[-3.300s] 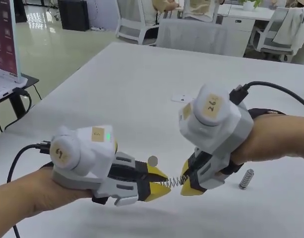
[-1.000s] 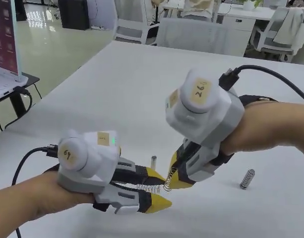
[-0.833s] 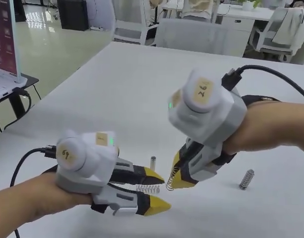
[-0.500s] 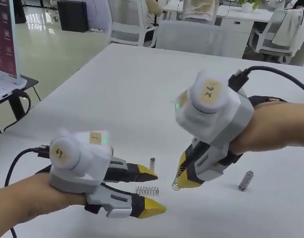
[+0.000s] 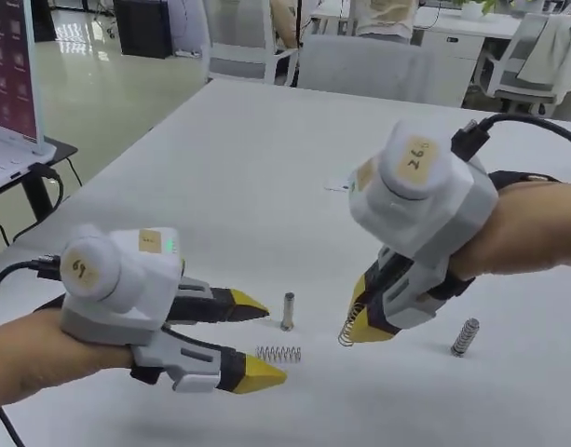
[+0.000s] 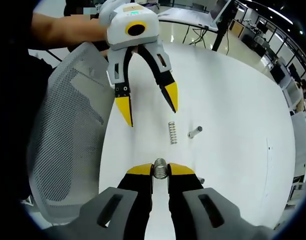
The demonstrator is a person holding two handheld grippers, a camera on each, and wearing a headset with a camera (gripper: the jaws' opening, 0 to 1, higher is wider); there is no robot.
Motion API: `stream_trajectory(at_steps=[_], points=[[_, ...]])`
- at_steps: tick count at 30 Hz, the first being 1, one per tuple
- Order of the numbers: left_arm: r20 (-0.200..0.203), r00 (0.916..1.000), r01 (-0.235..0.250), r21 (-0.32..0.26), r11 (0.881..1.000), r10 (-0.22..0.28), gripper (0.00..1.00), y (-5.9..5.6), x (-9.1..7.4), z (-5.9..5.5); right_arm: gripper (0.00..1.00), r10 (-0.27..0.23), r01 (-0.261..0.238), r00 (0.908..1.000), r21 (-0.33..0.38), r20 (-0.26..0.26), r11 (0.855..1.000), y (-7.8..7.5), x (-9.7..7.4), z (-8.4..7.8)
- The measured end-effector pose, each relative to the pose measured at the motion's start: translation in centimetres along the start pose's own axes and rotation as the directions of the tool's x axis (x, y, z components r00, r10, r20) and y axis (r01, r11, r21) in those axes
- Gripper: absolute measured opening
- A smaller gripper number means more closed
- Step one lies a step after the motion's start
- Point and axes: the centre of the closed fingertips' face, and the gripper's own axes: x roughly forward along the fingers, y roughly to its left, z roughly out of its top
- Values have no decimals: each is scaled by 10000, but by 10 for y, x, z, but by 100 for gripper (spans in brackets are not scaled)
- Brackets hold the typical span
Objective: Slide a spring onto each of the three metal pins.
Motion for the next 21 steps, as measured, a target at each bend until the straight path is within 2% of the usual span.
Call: stream_trajectory(at_steps=[11, 17, 21], points=[[172, 9975, -675, -274, 9973, 680, 49, 9, -10, -4, 8, -60, 60, 10000, 106, -43, 9999, -5, -4, -6], [238, 9950, -958, -562, 9938, 972, 52, 13, -14, -10, 8, -151, 152, 9999, 281, -61, 9995, -10, -10, -12], [143, 9946, -1019, -681, 9925, 1031, 54, 14, -13, -15, 8, -257, 260, 9996, 400, -86, 9989, -15, -15, -16]])
